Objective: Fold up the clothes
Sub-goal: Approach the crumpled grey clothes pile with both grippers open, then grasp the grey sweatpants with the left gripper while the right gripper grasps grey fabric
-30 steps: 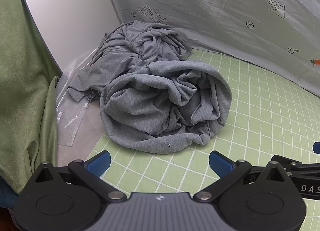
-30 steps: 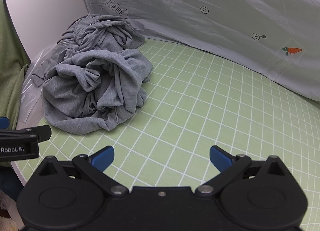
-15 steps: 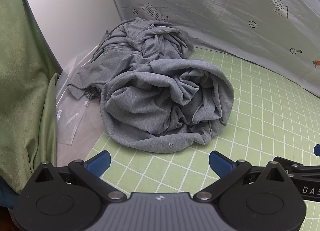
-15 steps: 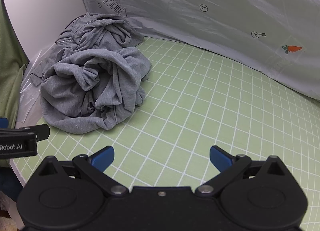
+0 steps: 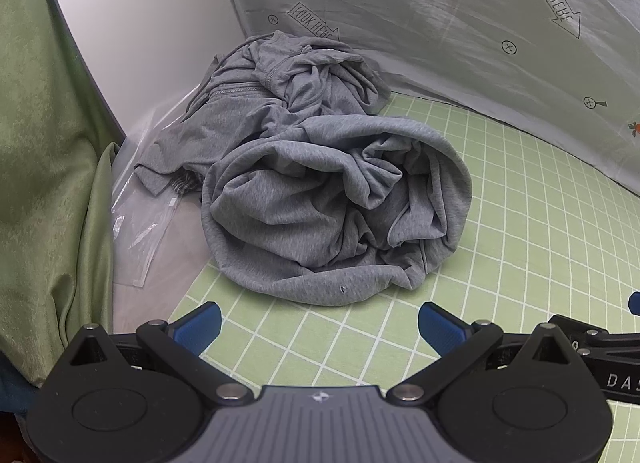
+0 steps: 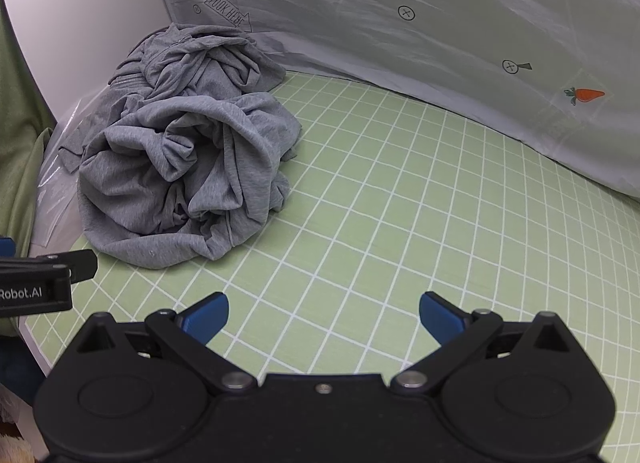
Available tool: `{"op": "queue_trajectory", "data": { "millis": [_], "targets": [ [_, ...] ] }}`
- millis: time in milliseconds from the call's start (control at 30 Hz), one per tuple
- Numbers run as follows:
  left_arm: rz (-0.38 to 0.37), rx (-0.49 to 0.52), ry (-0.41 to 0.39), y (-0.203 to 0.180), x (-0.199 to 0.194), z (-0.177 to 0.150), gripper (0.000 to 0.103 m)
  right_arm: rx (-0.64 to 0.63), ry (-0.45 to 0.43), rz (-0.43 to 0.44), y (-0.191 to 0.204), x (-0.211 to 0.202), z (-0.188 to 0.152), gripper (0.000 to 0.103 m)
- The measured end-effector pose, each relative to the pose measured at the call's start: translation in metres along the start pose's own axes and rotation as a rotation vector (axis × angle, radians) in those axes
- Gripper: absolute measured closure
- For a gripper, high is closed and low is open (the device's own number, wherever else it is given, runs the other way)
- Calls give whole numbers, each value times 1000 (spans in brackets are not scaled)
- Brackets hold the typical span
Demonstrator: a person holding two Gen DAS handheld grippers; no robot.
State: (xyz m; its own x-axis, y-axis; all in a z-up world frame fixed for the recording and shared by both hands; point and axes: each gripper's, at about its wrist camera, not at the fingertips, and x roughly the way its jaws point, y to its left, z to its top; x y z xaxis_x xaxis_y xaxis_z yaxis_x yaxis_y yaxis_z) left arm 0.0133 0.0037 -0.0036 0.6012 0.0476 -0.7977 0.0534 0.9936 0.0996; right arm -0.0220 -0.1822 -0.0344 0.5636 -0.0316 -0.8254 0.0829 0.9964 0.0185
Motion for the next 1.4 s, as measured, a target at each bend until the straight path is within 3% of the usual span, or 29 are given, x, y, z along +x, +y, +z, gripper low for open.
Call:
{"op": "queue_trajectory", "data": {
  "millis": [467, 767, 933, 1200, 1400],
  "targets": [
    [-1, -30, 36, 15, 13, 9, 0, -12, 21, 12, 12, 15, 8, 0],
    [11, -79, 105, 37, 41, 22, 2, -10, 38, 10, 25, 38, 24, 2],
    [-4, -107, 139, 49, 64, 37, 11, -9, 37, -9, 33, 58, 38, 6],
    [-34, -131, 193, 55, 113, 67, 35, -68, 31, -40, 55, 101, 63, 21],
    [-75, -131, 256, 59, 153, 83, 44, -96, 39, -57, 70, 133, 77, 31]
  ]
}}
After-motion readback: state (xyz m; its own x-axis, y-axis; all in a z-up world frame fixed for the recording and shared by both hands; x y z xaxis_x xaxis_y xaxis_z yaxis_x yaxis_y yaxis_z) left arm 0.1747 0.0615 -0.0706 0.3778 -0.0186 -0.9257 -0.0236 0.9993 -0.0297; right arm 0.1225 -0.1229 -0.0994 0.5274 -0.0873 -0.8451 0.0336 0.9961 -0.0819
